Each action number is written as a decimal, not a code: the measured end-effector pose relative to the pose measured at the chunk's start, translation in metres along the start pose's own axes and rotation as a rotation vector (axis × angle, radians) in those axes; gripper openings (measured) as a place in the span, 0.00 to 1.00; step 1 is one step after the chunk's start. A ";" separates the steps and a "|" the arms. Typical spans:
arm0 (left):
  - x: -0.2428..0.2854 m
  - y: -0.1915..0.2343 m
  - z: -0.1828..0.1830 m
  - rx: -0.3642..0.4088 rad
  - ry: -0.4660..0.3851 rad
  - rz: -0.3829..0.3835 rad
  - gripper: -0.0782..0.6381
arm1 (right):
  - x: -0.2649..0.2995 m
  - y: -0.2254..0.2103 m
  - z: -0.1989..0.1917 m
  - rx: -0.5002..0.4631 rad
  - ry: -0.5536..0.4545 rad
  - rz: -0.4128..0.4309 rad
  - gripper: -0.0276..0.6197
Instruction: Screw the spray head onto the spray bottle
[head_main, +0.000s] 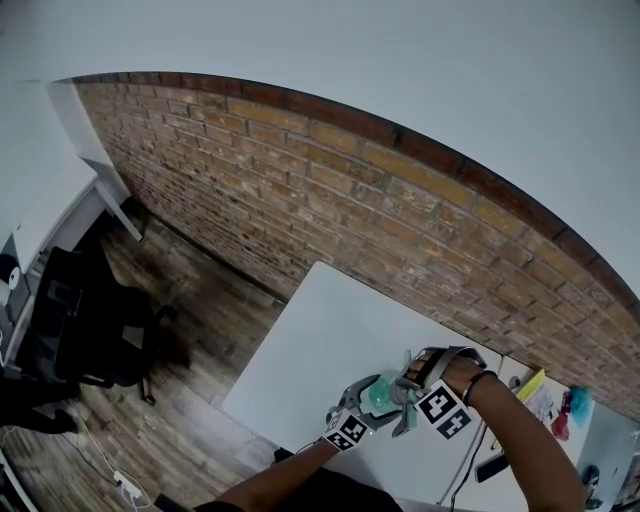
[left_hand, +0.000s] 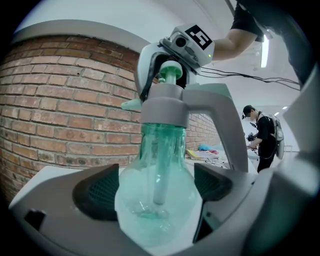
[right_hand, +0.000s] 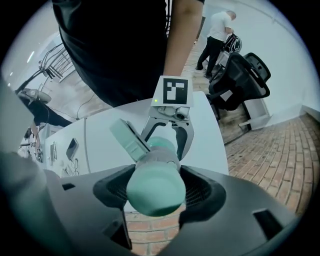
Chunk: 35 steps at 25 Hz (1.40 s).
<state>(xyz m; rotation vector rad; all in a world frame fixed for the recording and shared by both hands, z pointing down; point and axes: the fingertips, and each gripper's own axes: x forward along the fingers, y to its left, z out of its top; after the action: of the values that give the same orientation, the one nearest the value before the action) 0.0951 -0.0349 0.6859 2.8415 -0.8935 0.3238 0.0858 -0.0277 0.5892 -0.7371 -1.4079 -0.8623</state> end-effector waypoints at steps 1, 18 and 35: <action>0.000 0.000 0.000 0.001 -0.001 0.002 0.75 | 0.000 -0.001 0.000 0.023 -0.004 0.003 0.47; -0.034 -0.009 -0.042 0.096 0.043 -0.023 0.75 | -0.002 -0.011 0.006 0.505 -0.149 0.016 0.47; -0.027 0.006 -0.059 -0.080 0.020 0.156 0.79 | -0.004 -0.027 0.014 0.988 -0.143 -0.039 0.47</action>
<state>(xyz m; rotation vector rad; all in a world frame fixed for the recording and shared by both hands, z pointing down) 0.0606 -0.0132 0.7368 2.6976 -1.1010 0.3262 0.0554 -0.0289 0.5842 -0.0056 -1.7362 -0.0654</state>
